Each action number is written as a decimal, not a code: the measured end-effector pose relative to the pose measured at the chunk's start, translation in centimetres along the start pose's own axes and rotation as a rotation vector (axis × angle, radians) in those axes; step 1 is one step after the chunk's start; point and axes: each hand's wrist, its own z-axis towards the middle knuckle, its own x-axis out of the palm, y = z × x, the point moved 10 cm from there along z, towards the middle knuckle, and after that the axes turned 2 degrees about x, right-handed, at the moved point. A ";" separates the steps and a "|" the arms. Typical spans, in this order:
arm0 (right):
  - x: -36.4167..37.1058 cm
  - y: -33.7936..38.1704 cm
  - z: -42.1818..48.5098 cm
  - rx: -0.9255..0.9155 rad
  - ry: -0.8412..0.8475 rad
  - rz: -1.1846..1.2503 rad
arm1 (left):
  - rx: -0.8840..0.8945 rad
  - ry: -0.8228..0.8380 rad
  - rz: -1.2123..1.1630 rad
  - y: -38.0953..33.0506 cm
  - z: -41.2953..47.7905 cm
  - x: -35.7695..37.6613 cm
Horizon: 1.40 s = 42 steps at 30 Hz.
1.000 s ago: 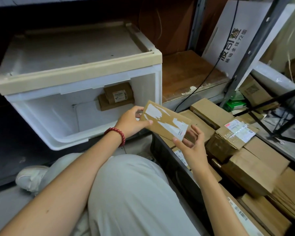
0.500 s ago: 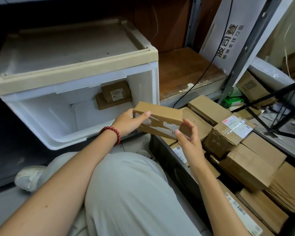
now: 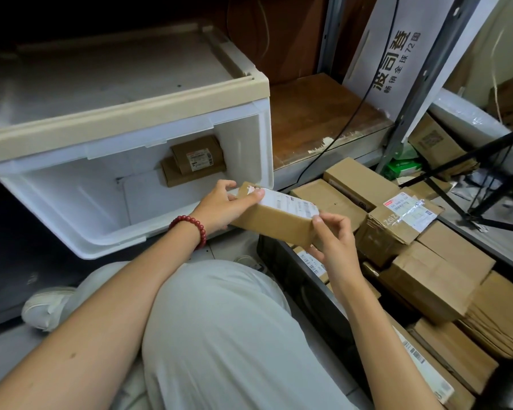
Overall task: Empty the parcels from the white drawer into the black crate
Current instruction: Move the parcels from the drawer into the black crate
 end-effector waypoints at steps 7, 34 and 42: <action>0.3 -1.3 0.1 0.048 0.057 -0.017 | 0.198 0.059 0.236 -1.0 0.4 1.0; -6.5 -6.8 4.6 0.204 -0.200 -0.045 | 0.346 0.071 0.309 -2.2 10.9 11.0; -4.3 -9.4 3.6 0.354 -0.170 -0.022 | 0.392 0.174 0.552 -0.8 10.2 12.2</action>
